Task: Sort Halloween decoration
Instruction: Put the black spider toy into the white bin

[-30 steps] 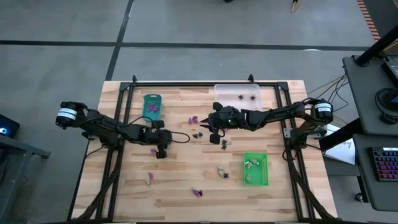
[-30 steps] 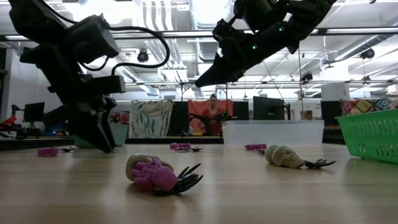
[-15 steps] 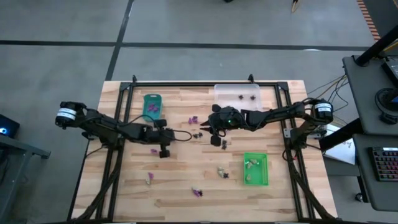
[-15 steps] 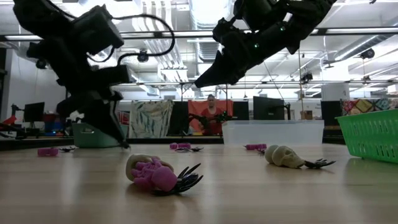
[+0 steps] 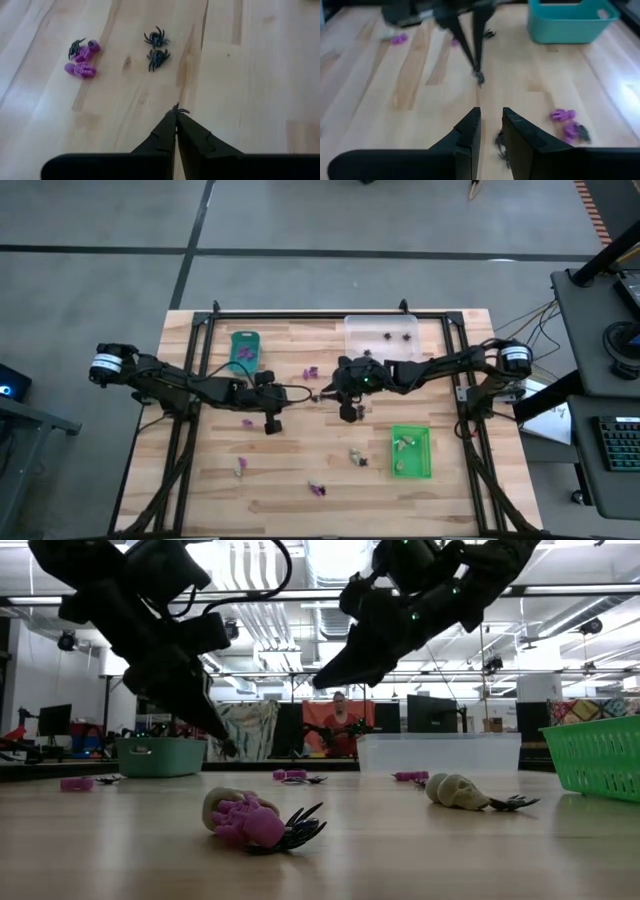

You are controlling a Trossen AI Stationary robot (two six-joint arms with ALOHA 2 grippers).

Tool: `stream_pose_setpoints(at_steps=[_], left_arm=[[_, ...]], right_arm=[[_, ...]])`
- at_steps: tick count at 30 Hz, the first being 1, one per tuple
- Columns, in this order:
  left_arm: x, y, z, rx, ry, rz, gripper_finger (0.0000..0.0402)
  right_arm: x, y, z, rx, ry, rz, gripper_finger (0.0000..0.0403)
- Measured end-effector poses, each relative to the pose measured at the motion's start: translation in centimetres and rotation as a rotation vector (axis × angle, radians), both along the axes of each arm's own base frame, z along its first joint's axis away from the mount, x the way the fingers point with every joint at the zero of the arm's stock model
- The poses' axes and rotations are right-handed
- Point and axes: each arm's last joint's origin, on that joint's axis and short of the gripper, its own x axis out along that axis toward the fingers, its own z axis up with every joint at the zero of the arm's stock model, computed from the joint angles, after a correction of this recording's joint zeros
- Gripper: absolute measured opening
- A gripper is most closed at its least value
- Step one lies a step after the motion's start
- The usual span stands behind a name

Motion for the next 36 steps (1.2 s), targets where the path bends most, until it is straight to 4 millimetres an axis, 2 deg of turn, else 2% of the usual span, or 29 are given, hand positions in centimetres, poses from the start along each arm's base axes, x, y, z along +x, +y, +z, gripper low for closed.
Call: stream_pose_setpoints(at_steps=[4,10,16,27,36], left_arm=[[0.4,0.0,0.4,-0.007,-0.042,0.003,0.0000],[0.4,-0.1,0.5,-0.016,-0.054,0.010,0.0000],[0.3,-0.1,-0.5,-0.026,-0.024,-0.002,0.0000],[1.0,-0.2,-2.8,-0.022,0.001,-0.002,0.0000],[1.3,-0.1,-3.3,0.009,0.000,0.000,0.0000]], right_arm=[[1.0,0.2,-1.6,-0.018,-0.014,0.019,0.0076],[3.2,0.0,-3.5,-0.026,0.021,0.023,0.0124],[5.6,0.0,-4.8,-0.015,0.057,0.023,0.0160],[8.6,-0.3,-6.4,-0.053,0.233,0.055,0.0169],[9.8,-0.6,-7.0,-0.033,0.296,0.049,0.0167]])
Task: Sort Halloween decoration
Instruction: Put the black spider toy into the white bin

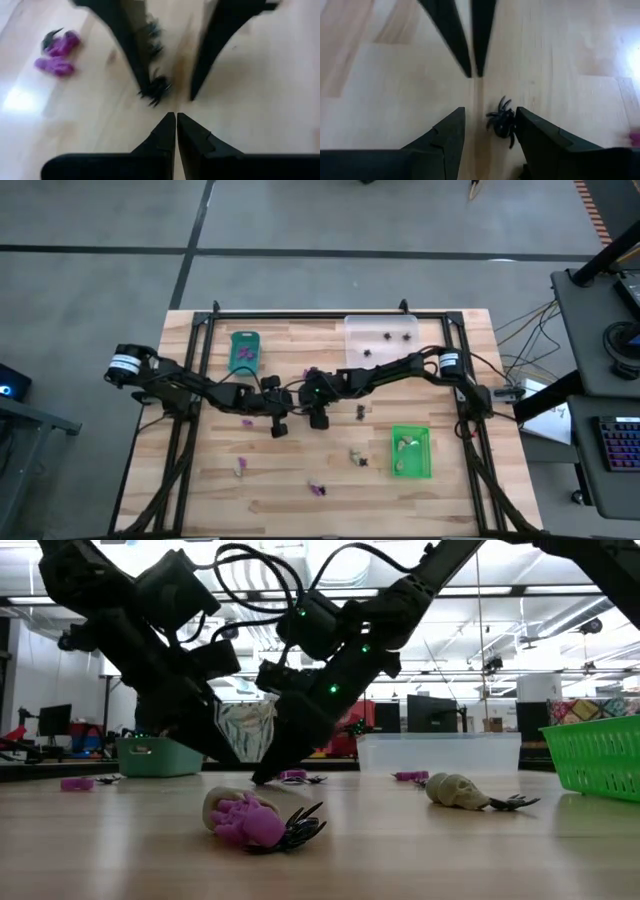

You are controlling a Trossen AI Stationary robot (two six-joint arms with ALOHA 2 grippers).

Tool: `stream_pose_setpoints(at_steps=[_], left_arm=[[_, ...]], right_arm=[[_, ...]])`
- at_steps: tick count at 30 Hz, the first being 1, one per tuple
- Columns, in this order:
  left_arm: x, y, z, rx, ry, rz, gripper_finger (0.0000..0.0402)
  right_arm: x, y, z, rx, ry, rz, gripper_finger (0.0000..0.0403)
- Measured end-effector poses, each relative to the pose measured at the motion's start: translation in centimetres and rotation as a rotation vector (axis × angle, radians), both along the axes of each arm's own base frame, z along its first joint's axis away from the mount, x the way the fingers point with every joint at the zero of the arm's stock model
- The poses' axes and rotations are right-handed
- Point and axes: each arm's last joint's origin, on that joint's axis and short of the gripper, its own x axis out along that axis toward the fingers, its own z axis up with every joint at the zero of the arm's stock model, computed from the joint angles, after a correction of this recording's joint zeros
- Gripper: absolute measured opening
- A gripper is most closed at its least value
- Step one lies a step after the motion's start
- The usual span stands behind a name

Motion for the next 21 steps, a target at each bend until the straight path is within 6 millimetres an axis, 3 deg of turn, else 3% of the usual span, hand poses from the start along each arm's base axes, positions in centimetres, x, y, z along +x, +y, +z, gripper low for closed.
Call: stream_pose_setpoints(at_steps=[11,16,21], left_arm=[[0.5,0.2,-0.5,0.082,-0.021,0.037,0.0000],[0.7,0.2,-0.1,0.084,-0.061,0.038,0.0000],[1.4,0.1,-0.4,0.092,-0.110,0.024,0.0000]], right_arm=[[-1.4,0.3,3.7,0.050,0.022,0.044,0.0166],[-1.6,0.3,3.9,0.064,0.025,0.037,0.0166],[-2.2,0.4,2.6,0.078,0.075,0.024,0.0166]])
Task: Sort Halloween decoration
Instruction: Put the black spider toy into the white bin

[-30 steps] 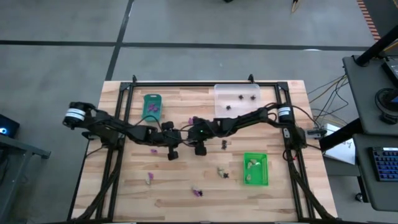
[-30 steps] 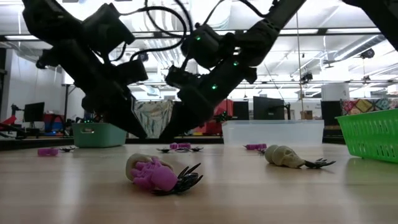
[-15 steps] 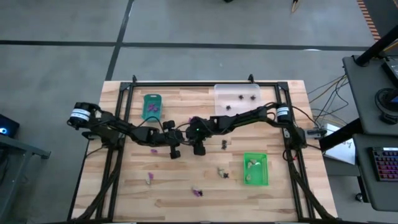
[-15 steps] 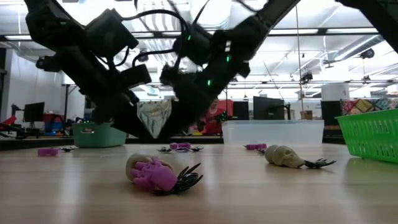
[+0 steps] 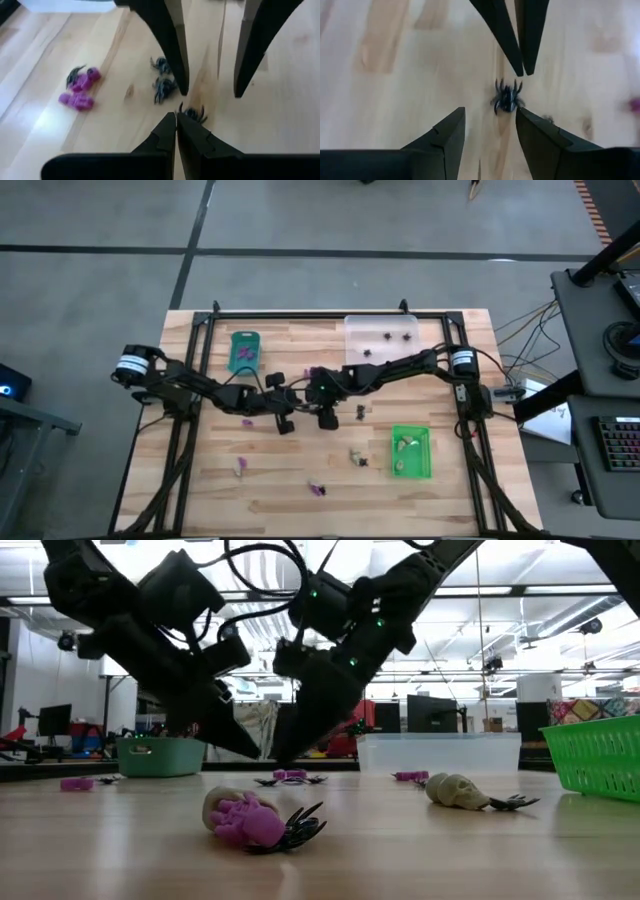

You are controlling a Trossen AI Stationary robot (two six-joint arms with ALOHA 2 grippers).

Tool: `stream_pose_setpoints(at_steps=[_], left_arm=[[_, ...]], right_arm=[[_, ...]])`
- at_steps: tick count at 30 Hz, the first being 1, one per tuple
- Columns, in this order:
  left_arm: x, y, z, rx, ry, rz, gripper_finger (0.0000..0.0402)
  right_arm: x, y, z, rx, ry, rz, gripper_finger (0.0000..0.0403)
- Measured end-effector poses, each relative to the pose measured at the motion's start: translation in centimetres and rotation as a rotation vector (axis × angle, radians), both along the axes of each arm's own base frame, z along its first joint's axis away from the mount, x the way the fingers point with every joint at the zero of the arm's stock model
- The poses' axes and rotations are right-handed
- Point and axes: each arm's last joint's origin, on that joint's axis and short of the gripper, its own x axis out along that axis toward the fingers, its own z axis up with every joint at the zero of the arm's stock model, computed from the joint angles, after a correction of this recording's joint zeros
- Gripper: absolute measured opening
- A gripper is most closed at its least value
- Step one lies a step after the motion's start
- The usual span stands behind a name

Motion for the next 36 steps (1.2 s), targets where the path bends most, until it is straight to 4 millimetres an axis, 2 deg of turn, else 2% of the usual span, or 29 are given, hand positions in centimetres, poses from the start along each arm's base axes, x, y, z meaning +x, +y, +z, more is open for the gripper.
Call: stream_pose_setpoints(at_steps=[7,11,17,26,36], left_arm=[[0.6,-0.1,-2.3,-0.011,0.032,0.007,0.0000],[0.8,-0.2,-2.9,-0.026,0.039,0.013,0.0000],[0.7,-0.3,-3.2,-0.029,0.052,0.017,0.0000],[0.6,-0.3,-3.3,-0.030,0.063,0.014,0.0000],[0.6,-0.3,-3.3,-0.033,0.067,0.012,0.0000]], right_arm=[[-0.5,0.1,-0.9,0.007,0.010,-0.007,0.0166],[-0.4,0.1,-0.9,0.004,-0.013,-0.005,0.0166],[0.0,0.2,-0.7,-0.008,-0.063,-0.003,0.0166],[-0.6,0.8,-1.6,-0.202,-0.052,0.117,0.0166],[-0.4,1.4,-1.8,-0.320,-0.150,0.222,0.0160]])
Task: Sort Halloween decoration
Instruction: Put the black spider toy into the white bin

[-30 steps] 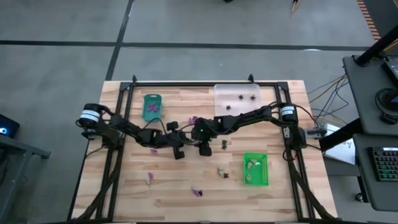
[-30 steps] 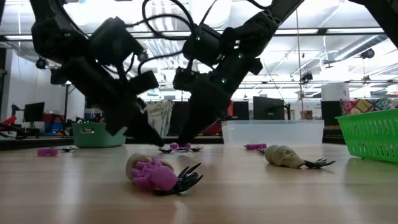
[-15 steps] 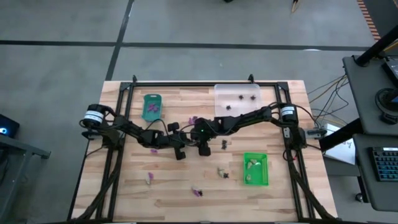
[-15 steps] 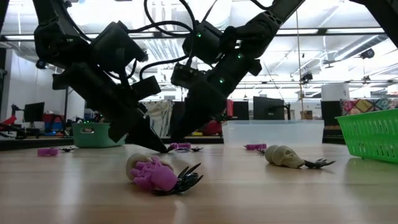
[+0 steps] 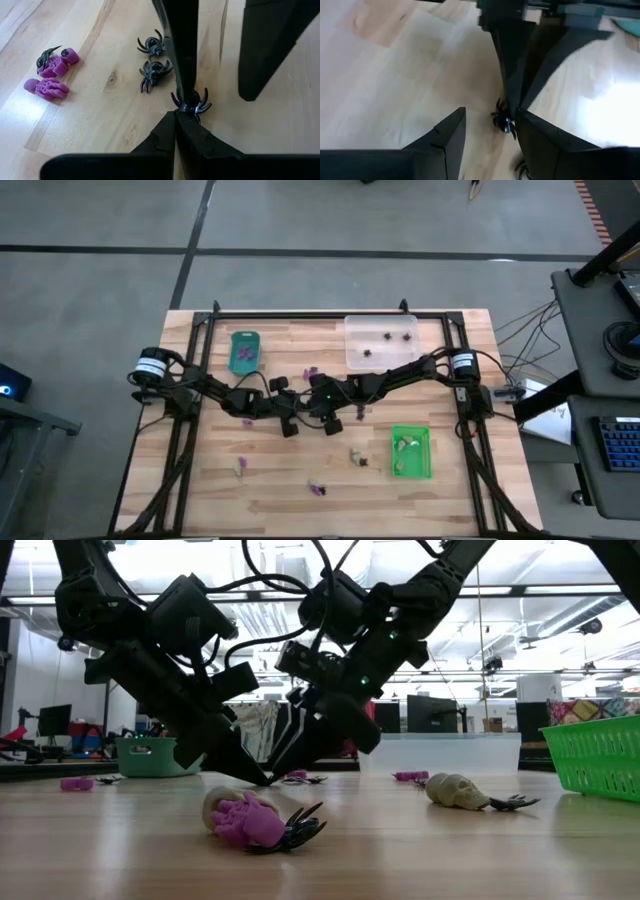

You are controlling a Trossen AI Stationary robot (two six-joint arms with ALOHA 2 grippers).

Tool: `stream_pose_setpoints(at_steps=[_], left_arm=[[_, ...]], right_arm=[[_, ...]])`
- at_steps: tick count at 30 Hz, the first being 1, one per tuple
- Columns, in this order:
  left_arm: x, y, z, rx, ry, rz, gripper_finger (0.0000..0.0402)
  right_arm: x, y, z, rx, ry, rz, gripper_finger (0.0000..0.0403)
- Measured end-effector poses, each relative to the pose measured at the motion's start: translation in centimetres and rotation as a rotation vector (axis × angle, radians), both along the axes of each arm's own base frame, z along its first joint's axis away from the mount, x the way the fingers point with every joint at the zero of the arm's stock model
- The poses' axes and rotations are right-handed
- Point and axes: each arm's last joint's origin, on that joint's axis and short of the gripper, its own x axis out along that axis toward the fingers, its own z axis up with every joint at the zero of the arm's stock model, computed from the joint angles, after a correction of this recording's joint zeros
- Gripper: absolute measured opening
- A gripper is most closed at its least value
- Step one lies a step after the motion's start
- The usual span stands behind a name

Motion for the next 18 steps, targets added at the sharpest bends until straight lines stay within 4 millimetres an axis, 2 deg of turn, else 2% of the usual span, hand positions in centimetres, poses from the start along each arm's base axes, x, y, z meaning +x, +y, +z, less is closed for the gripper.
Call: stream_pose_setpoints(at_steps=[14,18], left_arm=[[0.1,0.0,0.1,0.006,-0.024,-0.012,0.0000],[0.2,0.0,0.1,0.005,-0.026,-0.013,0.0000]], right_arm=[[0.0,-0.1,-0.1,-0.109,-0.008,0.104,0.0125],[0.4,-0.1,-1.6,-0.106,-0.019,0.114,0.0118]])
